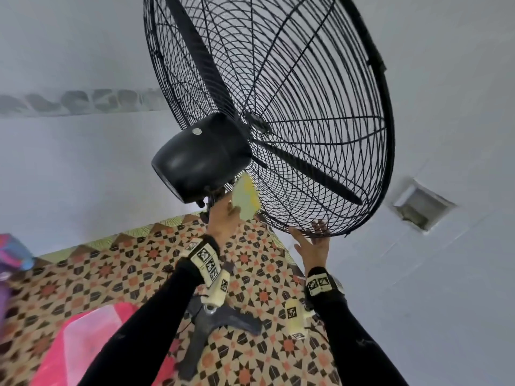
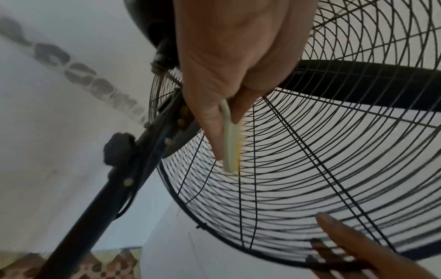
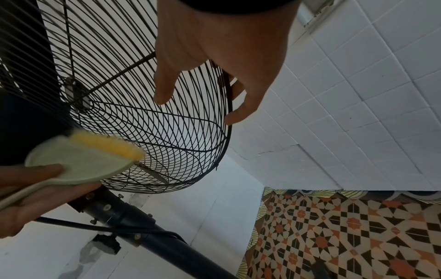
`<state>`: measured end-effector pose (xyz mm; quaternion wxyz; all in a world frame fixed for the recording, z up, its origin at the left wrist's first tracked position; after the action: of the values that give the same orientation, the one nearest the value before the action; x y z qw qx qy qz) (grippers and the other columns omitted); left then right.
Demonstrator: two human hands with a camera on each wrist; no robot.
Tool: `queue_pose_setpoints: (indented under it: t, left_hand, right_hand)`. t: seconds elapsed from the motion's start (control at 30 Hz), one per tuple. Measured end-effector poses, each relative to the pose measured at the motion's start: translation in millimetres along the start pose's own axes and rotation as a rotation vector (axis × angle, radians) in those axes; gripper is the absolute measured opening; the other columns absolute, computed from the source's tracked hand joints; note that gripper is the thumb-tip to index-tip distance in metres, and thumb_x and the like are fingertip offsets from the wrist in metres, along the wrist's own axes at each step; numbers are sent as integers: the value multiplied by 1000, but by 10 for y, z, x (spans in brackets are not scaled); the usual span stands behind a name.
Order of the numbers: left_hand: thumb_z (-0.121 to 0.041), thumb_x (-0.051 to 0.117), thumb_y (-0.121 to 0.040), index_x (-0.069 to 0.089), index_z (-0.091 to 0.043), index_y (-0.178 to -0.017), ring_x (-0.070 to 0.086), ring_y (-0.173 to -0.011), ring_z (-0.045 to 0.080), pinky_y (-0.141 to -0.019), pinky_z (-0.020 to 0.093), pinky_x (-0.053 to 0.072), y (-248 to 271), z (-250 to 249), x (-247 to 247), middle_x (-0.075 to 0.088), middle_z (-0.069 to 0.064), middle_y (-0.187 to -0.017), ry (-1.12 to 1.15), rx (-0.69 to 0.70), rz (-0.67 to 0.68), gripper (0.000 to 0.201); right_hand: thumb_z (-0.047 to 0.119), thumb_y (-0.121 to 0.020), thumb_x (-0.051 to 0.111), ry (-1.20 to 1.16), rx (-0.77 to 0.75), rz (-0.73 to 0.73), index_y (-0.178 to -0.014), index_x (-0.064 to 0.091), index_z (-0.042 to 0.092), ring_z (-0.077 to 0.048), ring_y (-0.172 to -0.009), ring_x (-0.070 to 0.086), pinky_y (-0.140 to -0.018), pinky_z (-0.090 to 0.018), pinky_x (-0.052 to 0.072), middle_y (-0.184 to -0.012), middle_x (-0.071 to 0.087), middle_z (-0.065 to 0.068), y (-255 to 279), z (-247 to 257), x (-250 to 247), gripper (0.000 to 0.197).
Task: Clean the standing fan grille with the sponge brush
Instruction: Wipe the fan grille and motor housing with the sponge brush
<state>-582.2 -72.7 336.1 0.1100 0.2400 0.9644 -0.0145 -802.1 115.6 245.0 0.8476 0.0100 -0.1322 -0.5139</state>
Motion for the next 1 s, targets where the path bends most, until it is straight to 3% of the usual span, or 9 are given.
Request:
queue_pose_setpoints:
  t: [0.13,0.23,0.37,0.53,0.63,0.73,0.83,0.93,1.0]
  left_hand:
    - [6,46,-101,56,-3,-141,68,-102,30,-86,37,58,-97,-240,-69,66,15,-129,-119,24,-234,43]
    - [6,48,-100,54,-1,-144,65,-121,36,-97,43,59,-70,-306,118,63,21,-138,-148,78,-156,44]
    - [3,47,-103,53,-4,-146,71,-99,32,-71,23,56,16,-243,-22,66,18,-133,-221,181,-114,44]
    - [6,51,-94,62,-1,-127,66,-102,29,-92,37,55,-133,-360,-39,67,10,-104,-292,125,-249,35]
    - [5,51,-95,62,-2,-130,68,-104,31,-92,42,58,-77,-360,70,71,14,-116,-246,156,-153,37]
    - [5,49,-98,59,-4,-137,69,-104,32,-89,40,59,-75,-305,-50,70,15,-121,-228,130,-168,42]
    - [7,49,-94,55,-7,-144,70,-88,27,-71,36,61,-112,-352,-58,69,11,-110,-204,108,-194,52]
    - [3,48,-99,58,-6,-140,71,-93,27,-78,37,62,-91,-300,43,70,10,-124,-221,148,-69,43]
    - [-4,46,-99,60,-8,-135,69,-77,22,-69,35,61,-67,-219,-16,70,8,-108,-241,115,-69,39]
  right_hand:
    - [26,-58,100,-16,8,11,-139,49,34,-19,-127,58,-82,-35,57,-143,56,5,26,9,26,96]
    - [27,-57,101,1,11,-10,-142,47,31,-21,-129,56,-82,-35,58,-145,54,4,0,41,-22,101]
    - [24,-62,99,4,10,0,-147,42,31,-20,-132,51,-93,-42,57,-149,49,4,19,6,-5,103]
    - [20,-63,98,-8,11,2,-146,44,30,-20,-134,50,-88,-38,58,-148,50,4,22,26,13,99]
    - [17,-64,97,-20,23,3,-146,44,29,-22,-132,51,-85,-36,58,-147,50,3,-16,29,-13,99]
    - [22,-61,99,-12,25,5,-146,43,31,-24,-133,50,-88,-39,59,-148,48,2,-16,-38,8,102]
    - [25,-55,101,-27,35,3,-142,46,32,-25,-132,53,-91,-43,58,-146,51,3,-35,-72,21,102]
    - [34,-50,103,13,14,-8,-137,50,34,-21,-128,58,-98,-50,55,-137,59,8,-88,-12,-16,101]
    - [31,-53,102,11,17,0,-138,50,33,-19,-127,59,-94,-47,57,-136,61,7,-64,-13,-1,100]
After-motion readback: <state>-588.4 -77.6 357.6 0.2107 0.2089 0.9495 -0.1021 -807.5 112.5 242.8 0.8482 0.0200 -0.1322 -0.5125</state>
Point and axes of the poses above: each hand's wrist, its own y-axis away from the middle knuckle, its own x-axis out of the palm, z = x × y, the point moved 10 cm from there along -y, towards the middle knuckle
